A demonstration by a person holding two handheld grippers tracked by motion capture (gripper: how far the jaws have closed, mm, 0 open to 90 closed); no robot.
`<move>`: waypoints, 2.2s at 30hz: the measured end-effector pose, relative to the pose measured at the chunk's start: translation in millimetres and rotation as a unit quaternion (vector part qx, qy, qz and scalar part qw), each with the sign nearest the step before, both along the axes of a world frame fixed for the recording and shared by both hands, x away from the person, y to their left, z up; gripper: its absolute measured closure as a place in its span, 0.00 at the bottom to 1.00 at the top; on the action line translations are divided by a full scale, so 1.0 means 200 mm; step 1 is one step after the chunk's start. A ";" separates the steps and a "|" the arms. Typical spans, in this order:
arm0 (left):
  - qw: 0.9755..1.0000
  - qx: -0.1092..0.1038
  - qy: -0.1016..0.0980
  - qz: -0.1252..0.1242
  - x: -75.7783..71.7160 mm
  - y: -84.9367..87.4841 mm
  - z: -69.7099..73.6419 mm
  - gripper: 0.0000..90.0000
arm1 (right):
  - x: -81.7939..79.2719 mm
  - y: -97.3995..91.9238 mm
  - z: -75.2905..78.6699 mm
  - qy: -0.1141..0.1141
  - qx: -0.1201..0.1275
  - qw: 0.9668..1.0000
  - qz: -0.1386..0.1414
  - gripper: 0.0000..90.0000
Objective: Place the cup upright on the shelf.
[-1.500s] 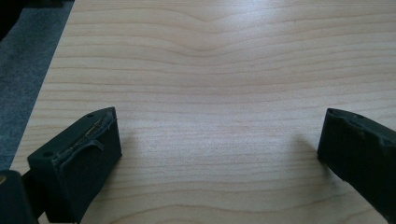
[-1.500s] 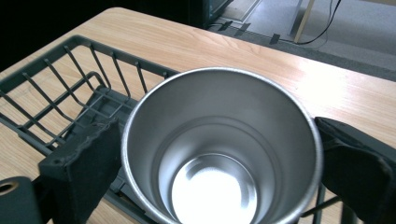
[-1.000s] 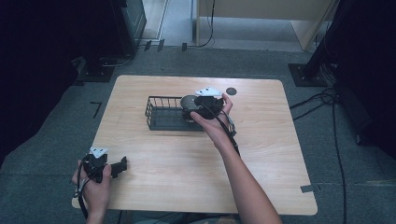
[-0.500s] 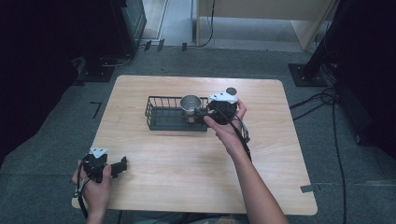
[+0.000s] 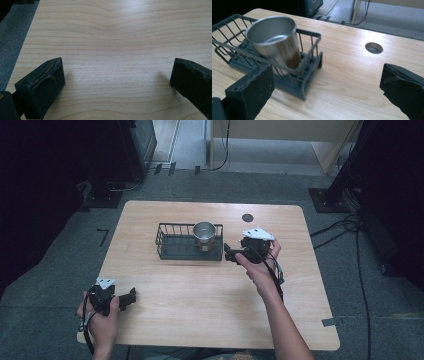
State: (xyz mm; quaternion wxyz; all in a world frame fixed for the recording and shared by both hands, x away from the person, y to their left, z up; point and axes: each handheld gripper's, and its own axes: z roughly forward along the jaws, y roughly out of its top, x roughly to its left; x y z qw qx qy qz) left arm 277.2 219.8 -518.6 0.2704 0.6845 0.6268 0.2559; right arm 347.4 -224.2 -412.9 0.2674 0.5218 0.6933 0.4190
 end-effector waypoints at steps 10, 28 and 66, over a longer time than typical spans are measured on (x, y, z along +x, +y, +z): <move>1.000 0.001 0.001 -0.001 0.00 0.00 0.00 0.00 | -0.09 -0.15 -0.08 0.008 -0.002 1.000 -0.019 0.00; 1.000 0.001 0.001 -0.001 0.00 0.00 0.00 0.00 | -0.22 -0.35 -0.18 0.018 -0.007 0.998 -0.052 0.00; 1.000 0.001 0.001 -0.001 0.00 0.00 0.00 0.00 | -0.48 -0.75 -0.44 0.070 -0.016 0.988 -0.139 0.00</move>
